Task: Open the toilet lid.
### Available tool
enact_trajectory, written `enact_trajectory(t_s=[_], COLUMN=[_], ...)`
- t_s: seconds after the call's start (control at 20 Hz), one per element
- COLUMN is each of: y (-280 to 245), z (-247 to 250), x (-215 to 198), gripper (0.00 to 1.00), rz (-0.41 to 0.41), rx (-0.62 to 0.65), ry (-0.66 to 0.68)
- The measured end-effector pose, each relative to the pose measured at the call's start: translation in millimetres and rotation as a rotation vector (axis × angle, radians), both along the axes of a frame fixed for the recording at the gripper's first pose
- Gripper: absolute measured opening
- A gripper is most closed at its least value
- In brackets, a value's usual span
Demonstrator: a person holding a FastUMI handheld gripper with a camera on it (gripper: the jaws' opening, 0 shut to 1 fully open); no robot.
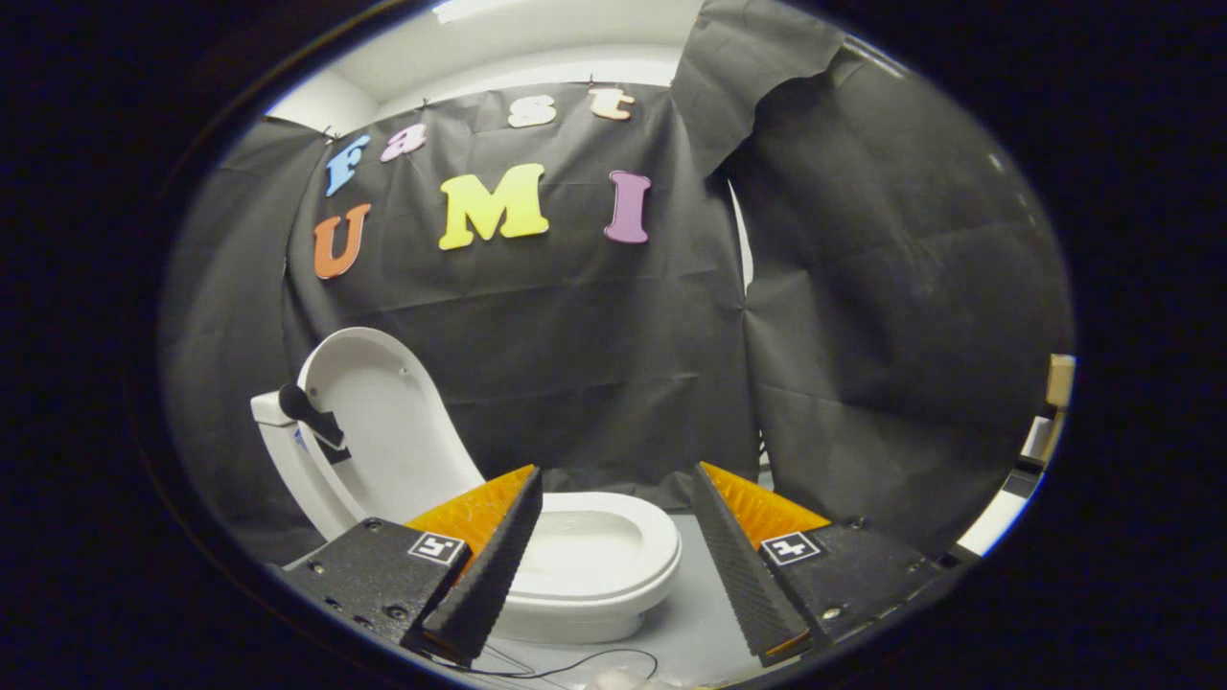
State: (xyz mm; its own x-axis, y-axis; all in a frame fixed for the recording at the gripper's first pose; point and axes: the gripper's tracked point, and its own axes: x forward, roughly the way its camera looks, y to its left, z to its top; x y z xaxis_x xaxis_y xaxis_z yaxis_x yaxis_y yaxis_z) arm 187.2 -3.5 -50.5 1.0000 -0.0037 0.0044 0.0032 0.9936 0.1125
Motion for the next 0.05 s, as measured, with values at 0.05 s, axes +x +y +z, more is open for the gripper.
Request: enact_trajectory(t_s=[0.05], y=[-1.4], z=[-0.7], x=[-0.2], gripper=[0.97], rz=[-0.004], rx=[0.001], ry=[0.003])
